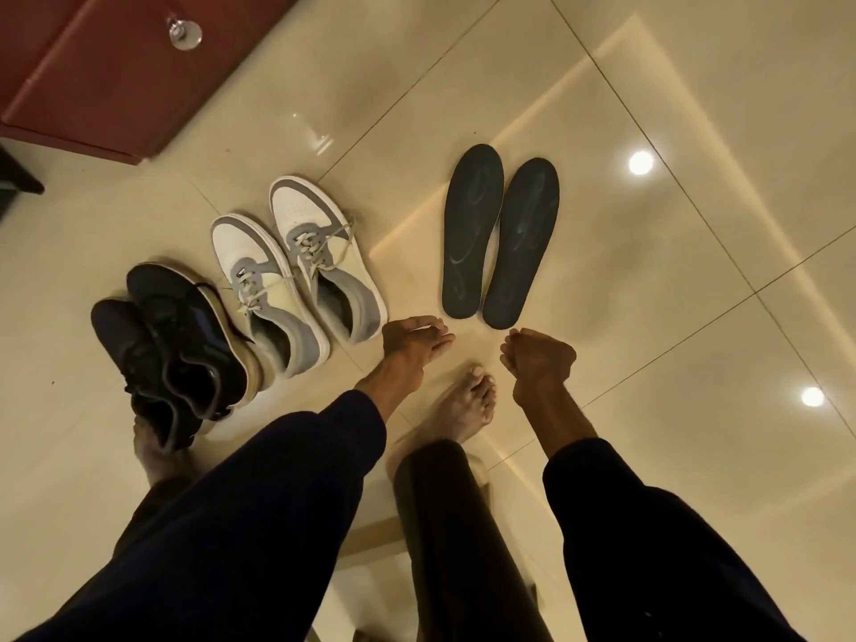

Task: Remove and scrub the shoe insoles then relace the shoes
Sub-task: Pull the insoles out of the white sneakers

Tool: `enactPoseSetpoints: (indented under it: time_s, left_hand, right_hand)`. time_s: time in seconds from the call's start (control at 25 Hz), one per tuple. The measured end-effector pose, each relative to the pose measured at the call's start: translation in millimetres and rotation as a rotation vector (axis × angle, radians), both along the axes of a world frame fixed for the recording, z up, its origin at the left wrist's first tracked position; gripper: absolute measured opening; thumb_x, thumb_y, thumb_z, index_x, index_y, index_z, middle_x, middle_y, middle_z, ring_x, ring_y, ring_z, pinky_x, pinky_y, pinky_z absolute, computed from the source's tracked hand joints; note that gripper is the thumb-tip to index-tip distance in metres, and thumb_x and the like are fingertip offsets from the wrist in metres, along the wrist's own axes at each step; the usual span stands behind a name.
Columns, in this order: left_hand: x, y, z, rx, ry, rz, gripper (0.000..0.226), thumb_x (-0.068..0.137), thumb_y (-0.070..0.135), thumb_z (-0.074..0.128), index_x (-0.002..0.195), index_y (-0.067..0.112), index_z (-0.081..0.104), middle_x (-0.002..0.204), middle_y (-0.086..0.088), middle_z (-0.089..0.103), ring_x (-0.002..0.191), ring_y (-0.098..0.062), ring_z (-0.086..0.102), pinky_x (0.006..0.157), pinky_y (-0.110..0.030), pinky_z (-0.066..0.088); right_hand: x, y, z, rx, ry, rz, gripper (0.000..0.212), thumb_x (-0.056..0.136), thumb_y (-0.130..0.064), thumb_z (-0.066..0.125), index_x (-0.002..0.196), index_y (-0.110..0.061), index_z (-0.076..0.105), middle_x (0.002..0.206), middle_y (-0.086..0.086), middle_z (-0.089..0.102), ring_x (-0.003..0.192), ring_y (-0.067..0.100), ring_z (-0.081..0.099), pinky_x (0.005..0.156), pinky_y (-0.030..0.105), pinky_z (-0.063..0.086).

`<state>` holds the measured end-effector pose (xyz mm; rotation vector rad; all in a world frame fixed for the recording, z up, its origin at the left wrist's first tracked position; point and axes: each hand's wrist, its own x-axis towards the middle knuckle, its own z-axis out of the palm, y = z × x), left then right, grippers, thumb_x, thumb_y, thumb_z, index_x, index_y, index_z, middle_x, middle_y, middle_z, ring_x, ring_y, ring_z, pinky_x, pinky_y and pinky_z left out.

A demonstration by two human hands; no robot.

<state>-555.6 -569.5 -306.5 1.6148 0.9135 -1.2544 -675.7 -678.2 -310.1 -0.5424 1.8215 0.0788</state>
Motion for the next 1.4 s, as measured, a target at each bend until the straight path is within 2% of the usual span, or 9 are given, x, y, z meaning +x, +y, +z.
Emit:
enactPoseSetpoints:
  time_s: [0.12,0.2,0.28,0.44,0.6,0.72,0.88,1.16,1.4]
  left_hand:
    - [6.9,12.4,24.8,-0.063,-0.002,0.072,0.007,0.093,-0.011,0.063,0.093,-0.005,0.065,0.105,-0.026,0.068,0.091,-0.036,0.071,0.089,-0.038,0.061]
    - [18.3,21.3,45.5,-0.111,-0.035,0.125,0.011,0.093,-0.007,0.065,0.104,-0.007,0.065,0.104,-0.024,0.07,0.088,-0.032,0.073,0.083,-0.034,0.063]
    - [37.6,34.2,68.5,-0.131,-0.087,0.175,0.014,0.093,-0.005,0.066,0.107,-0.007,0.065,0.103,-0.023,0.071,0.088,-0.032,0.073,0.084,-0.035,0.062]
    - [91.3,82.4,124.0,-0.175,-0.175,0.279,0.008,0.091,-0.003,0.069,0.099,-0.001,0.068,0.106,-0.025,0.072,0.094,-0.034,0.073,0.093,-0.041,0.06]
    - [140.9,147.9,174.2,-0.268,-0.268,0.364,0.013,0.091,0.0,0.068,0.104,-0.002,0.069,0.103,-0.021,0.075,0.097,-0.037,0.073,0.085,-0.037,0.063]
    - [180.8,201.8,206.3,-0.264,-0.331,0.438,0.02,0.096,0.006,0.065,0.112,-0.006,0.067,0.109,-0.023,0.074,0.099,-0.037,0.074,0.09,-0.04,0.061]
    - [241.5,290.0,244.0,-0.219,-0.378,0.593,0.02,0.097,0.012,0.068,0.112,0.0,0.07,0.105,-0.016,0.078,0.097,-0.031,0.076,0.086,-0.037,0.063]
    - [339.7,451.0,286.3,-0.147,-0.483,0.792,0.024,0.098,0.009,0.066,0.119,-0.002,0.069,0.11,-0.016,0.076,0.101,-0.035,0.075,0.092,-0.041,0.058]
    - [410.1,568.1,298.9,-0.123,-0.516,0.955,0.032,0.1,0.017,0.064,0.128,0.002,0.065,0.119,-0.014,0.074,0.105,-0.032,0.074,0.099,-0.044,0.056]
  right_hand:
    - [15.2,13.2,21.3,-0.125,0.011,0.084,0.009,0.092,-0.005,0.069,0.098,-0.009,0.075,0.096,0.011,0.075,0.086,0.026,0.074,0.072,0.034,0.062]
    - [34.6,19.6,41.5,-0.211,0.006,0.143,0.007,0.089,-0.007,0.074,0.091,-0.011,0.079,0.087,0.008,0.076,0.081,0.023,0.075,0.073,0.036,0.064]
    - [56.8,25.5,63.1,-0.255,-0.045,0.202,0.008,0.088,-0.008,0.075,0.094,-0.01,0.079,0.087,0.006,0.077,0.079,0.02,0.075,0.072,0.034,0.064]
    - [119.7,54.1,119.6,-0.308,-0.182,0.287,0.01,0.089,-0.007,0.074,0.099,-0.006,0.078,0.09,0.008,0.077,0.079,0.017,0.074,0.067,0.027,0.061]
    - [191.1,101.3,171.6,-0.259,-0.387,0.364,0.009,0.091,-0.001,0.07,0.092,-0.007,0.077,0.096,0.014,0.077,0.083,0.023,0.072,0.069,0.03,0.057]
    - [247.4,146.4,202.2,-0.231,-0.445,0.427,0.013,0.087,0.005,0.071,0.088,-0.007,0.077,0.092,0.017,0.077,0.08,0.025,0.072,0.071,0.034,0.058]
    - [326.7,227.9,242.2,-0.143,-0.529,0.514,0.013,0.086,0.007,0.071,0.095,-0.001,0.074,0.093,0.02,0.075,0.079,0.025,0.071,0.069,0.032,0.056]
    - [458.4,375.9,286.3,-0.065,-0.635,0.869,0.017,0.09,-0.002,0.069,0.106,-0.001,0.073,0.095,0.013,0.078,0.084,0.022,0.074,0.073,0.029,0.058]
    - [563.7,485.2,300.5,-0.097,-0.643,1.121,0.011,0.092,-0.008,0.07,0.102,-0.008,0.076,0.093,0.005,0.078,0.084,0.021,0.075,0.073,0.031,0.061]
